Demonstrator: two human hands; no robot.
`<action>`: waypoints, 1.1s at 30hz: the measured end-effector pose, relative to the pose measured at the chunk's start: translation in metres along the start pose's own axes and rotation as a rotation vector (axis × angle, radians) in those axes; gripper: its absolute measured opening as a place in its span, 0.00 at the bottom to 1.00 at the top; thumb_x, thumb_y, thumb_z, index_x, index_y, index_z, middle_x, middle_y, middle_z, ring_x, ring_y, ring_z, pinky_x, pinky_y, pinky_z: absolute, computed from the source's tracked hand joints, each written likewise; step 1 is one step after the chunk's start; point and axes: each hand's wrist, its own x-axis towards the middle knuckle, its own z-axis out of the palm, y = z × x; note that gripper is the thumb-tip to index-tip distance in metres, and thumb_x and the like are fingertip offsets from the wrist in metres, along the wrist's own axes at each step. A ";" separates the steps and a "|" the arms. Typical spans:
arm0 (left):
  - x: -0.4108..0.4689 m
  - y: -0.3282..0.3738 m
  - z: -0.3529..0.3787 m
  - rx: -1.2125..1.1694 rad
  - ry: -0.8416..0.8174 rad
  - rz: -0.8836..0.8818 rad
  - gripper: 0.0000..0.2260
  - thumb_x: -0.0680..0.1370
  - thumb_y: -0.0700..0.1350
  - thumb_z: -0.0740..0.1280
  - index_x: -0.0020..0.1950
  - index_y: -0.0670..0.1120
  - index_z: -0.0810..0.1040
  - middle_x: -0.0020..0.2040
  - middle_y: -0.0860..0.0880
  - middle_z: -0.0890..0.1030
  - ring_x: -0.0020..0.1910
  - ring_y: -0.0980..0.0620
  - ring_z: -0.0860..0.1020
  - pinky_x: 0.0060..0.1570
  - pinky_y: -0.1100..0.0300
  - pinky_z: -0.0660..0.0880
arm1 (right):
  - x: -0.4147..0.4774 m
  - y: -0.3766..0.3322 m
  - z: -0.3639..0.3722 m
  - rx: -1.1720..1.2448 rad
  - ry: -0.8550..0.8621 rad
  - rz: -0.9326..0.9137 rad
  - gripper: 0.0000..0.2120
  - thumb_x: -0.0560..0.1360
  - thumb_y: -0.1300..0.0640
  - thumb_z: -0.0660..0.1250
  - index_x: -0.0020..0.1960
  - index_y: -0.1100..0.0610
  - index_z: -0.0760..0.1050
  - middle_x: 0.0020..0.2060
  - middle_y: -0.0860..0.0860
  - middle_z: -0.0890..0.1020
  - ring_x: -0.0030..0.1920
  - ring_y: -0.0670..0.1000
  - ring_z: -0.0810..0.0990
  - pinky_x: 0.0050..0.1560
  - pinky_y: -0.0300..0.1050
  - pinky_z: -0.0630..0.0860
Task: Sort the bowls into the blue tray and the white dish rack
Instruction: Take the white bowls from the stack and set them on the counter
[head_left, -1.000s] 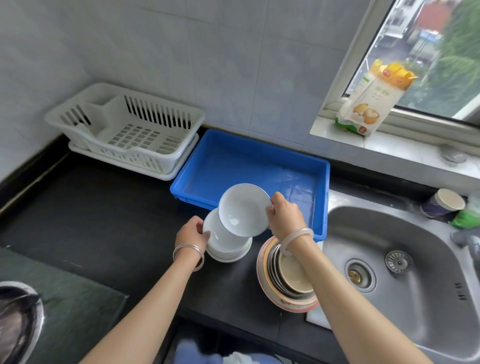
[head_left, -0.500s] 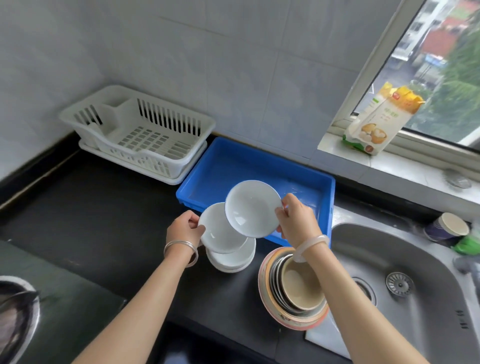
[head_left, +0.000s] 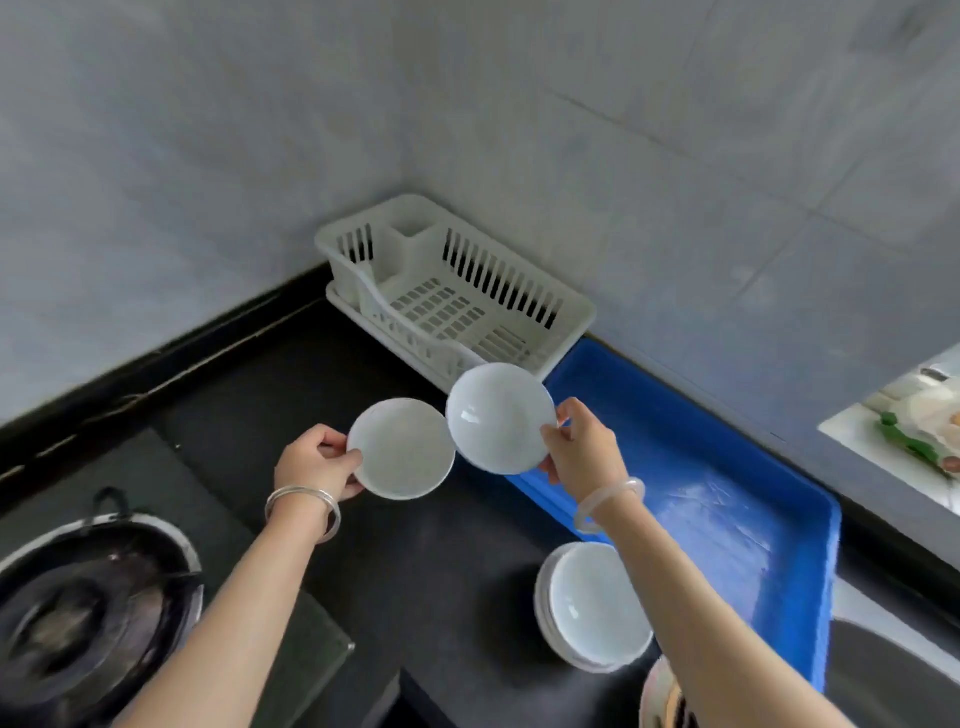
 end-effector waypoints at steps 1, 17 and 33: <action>0.010 -0.003 -0.010 -0.021 0.034 -0.013 0.09 0.72 0.32 0.67 0.38 0.45 0.74 0.40 0.47 0.78 0.39 0.49 0.79 0.31 0.59 0.77 | 0.011 -0.006 0.016 0.008 -0.023 0.008 0.04 0.76 0.61 0.56 0.47 0.59 0.68 0.33 0.56 0.78 0.25 0.49 0.73 0.19 0.32 0.68; 0.158 -0.025 -0.088 -0.403 0.448 -0.275 0.06 0.72 0.32 0.65 0.46 0.40 0.73 0.48 0.38 0.78 0.45 0.39 0.81 0.43 0.53 0.79 | 0.152 -0.088 0.235 0.125 -0.161 0.144 0.06 0.76 0.63 0.56 0.51 0.56 0.67 0.44 0.57 0.77 0.32 0.52 0.76 0.26 0.42 0.71; 0.208 -0.036 -0.088 -0.579 0.561 -0.285 0.07 0.72 0.32 0.65 0.46 0.42 0.72 0.52 0.39 0.78 0.51 0.41 0.80 0.42 0.55 0.79 | 0.198 -0.106 0.300 0.105 -0.141 0.214 0.04 0.76 0.64 0.56 0.48 0.56 0.64 0.45 0.59 0.77 0.31 0.52 0.76 0.26 0.42 0.70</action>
